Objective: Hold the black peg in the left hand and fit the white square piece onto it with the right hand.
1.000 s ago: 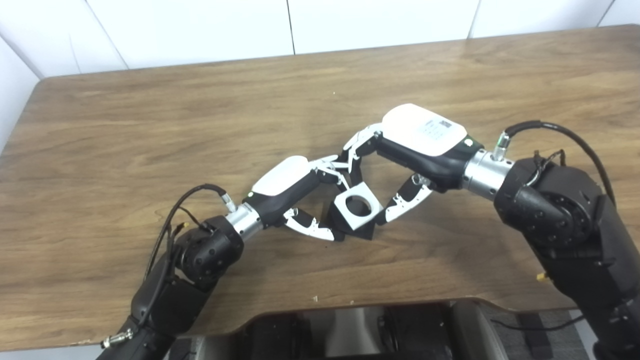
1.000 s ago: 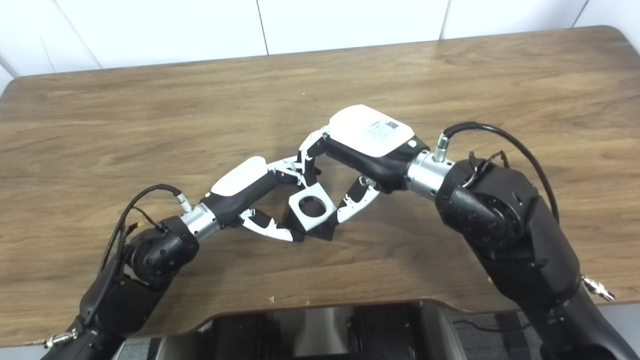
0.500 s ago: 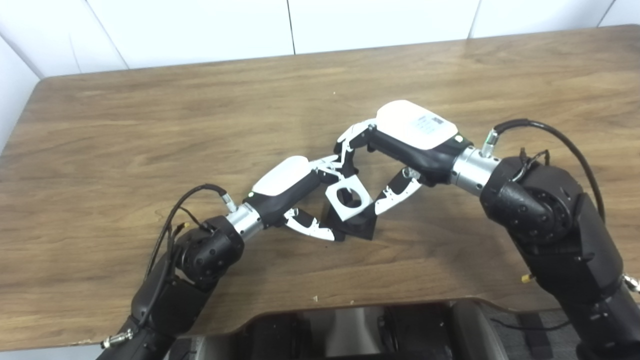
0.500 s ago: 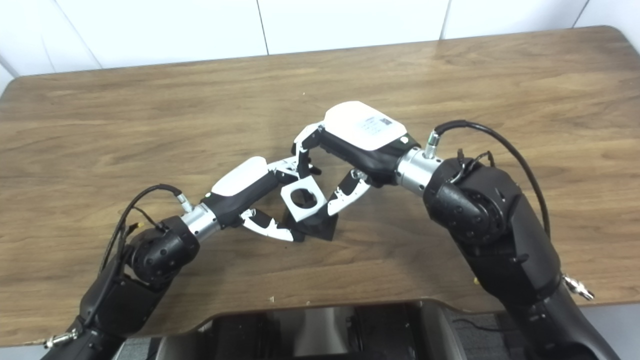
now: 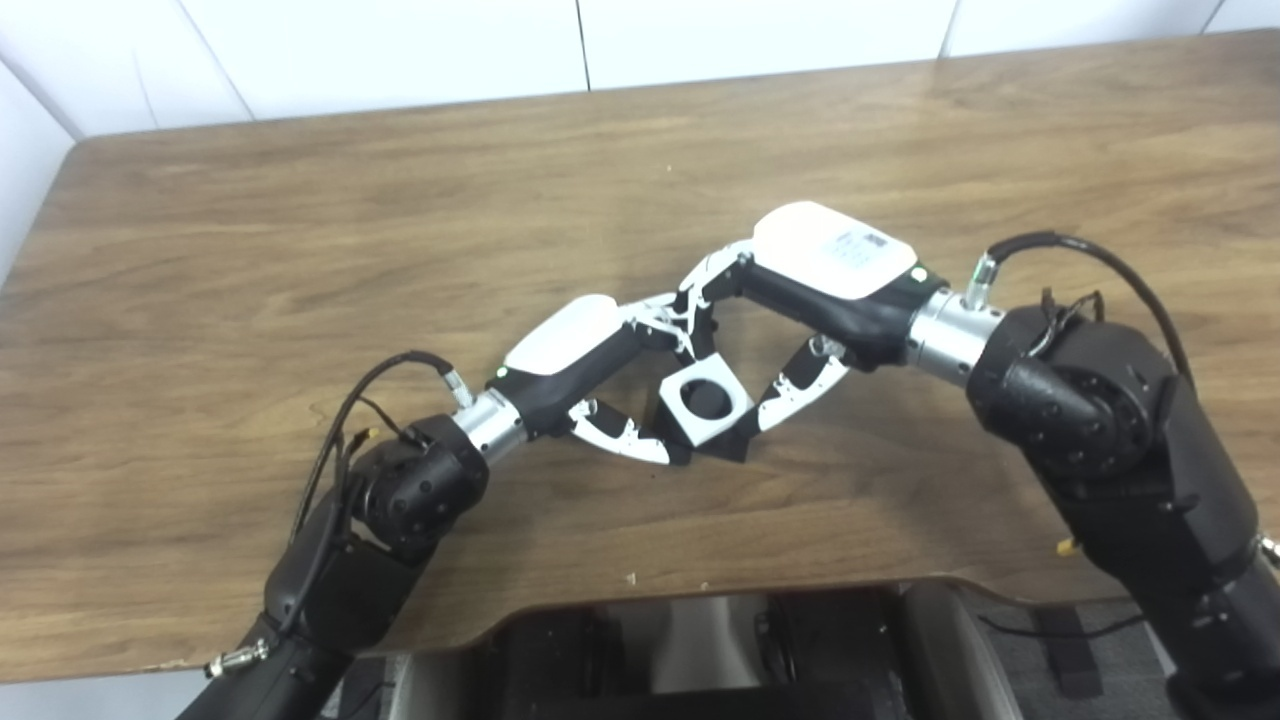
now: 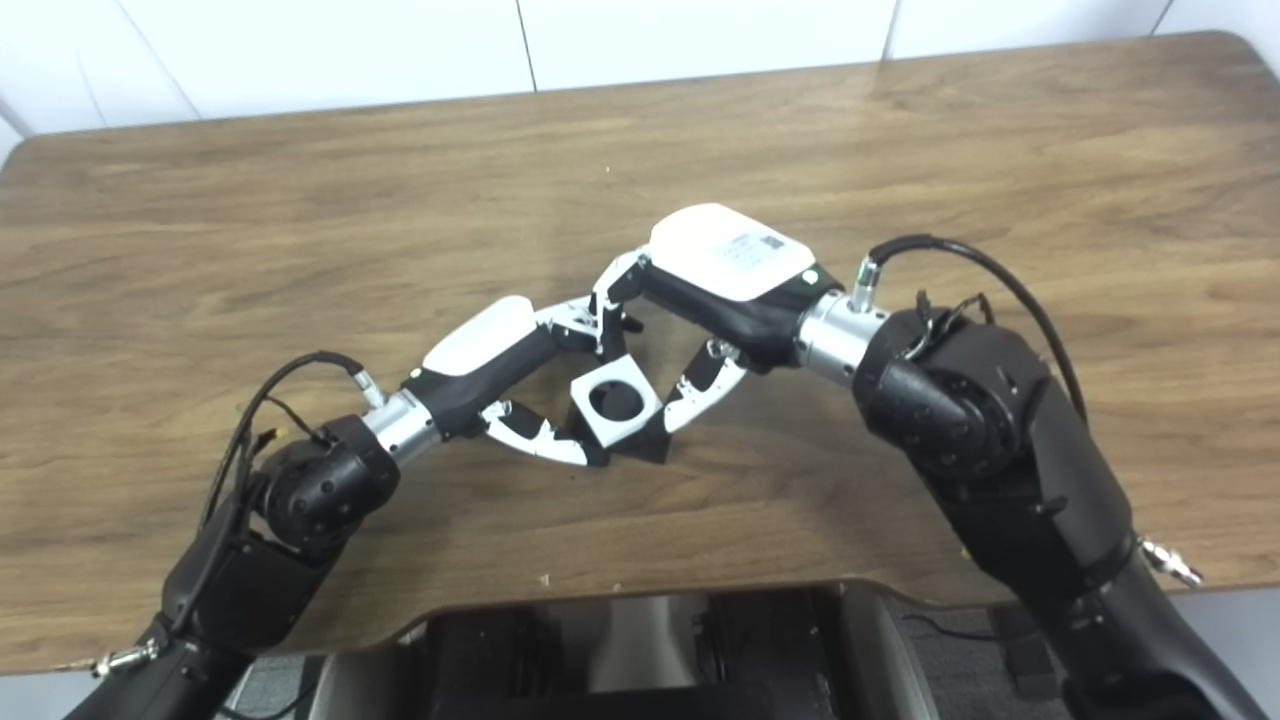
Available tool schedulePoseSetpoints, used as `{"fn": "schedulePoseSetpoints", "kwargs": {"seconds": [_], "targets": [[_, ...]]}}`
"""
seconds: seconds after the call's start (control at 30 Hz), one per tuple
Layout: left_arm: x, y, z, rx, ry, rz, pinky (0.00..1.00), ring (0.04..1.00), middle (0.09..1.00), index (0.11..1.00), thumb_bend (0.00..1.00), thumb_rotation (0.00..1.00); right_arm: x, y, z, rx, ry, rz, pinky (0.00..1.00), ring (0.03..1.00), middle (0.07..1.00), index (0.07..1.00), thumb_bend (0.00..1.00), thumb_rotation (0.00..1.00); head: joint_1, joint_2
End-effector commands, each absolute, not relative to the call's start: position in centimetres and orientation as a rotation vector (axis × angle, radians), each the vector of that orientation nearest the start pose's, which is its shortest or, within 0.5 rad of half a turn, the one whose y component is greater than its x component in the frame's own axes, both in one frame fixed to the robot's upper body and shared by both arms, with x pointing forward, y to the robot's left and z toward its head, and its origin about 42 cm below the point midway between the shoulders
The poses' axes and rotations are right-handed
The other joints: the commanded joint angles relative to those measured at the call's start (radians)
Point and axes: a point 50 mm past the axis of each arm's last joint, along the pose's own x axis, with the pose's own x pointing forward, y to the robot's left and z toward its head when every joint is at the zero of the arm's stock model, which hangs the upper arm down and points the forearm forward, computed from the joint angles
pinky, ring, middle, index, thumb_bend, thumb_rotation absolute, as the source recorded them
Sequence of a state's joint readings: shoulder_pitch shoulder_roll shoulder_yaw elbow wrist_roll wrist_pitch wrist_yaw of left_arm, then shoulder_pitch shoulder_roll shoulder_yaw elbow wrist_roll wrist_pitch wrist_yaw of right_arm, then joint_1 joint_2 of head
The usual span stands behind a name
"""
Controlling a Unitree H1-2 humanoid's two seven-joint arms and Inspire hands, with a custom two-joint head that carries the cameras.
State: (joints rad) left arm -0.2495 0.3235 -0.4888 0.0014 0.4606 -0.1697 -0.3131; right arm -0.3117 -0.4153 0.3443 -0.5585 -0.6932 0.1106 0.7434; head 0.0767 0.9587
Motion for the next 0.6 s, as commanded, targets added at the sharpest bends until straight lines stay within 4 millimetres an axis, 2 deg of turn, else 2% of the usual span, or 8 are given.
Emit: {"fn": "schedulePoseSetpoints", "kwargs": {"seconds": [0.0,0.2,0.57], "targets": [[30.28,17.26,9.19,0.976,-0.074,-0.907,0.89,0.95,0.87,0.493,0.52,0.07,28.91,-18.02,29.06,-1.315,-0.528,0.753,0.64,0.745,0.732,0.48,0.52,0.14,0.001,0.0],[30.36,17.23,9.24,0.98,-0.075,-0.907,0.89,0.949,0.871,0.493,0.52,0.07,28.99,-18.55,29.4,-1.331,-0.539,0.771,0.61,0.736,0.726,0.479,0.52,0.14,-0.002,0.001],[30.36,17.06,9.28,0.979,-0.075,-0.905,0.89,0.947,0.872,0.493,0.52,0.07,29.04,-18.83,29.17,-1.325,-0.52,0.772,0.64,0.74,0.726,0.479,0.52,0.14,0.0,0.005]]}}
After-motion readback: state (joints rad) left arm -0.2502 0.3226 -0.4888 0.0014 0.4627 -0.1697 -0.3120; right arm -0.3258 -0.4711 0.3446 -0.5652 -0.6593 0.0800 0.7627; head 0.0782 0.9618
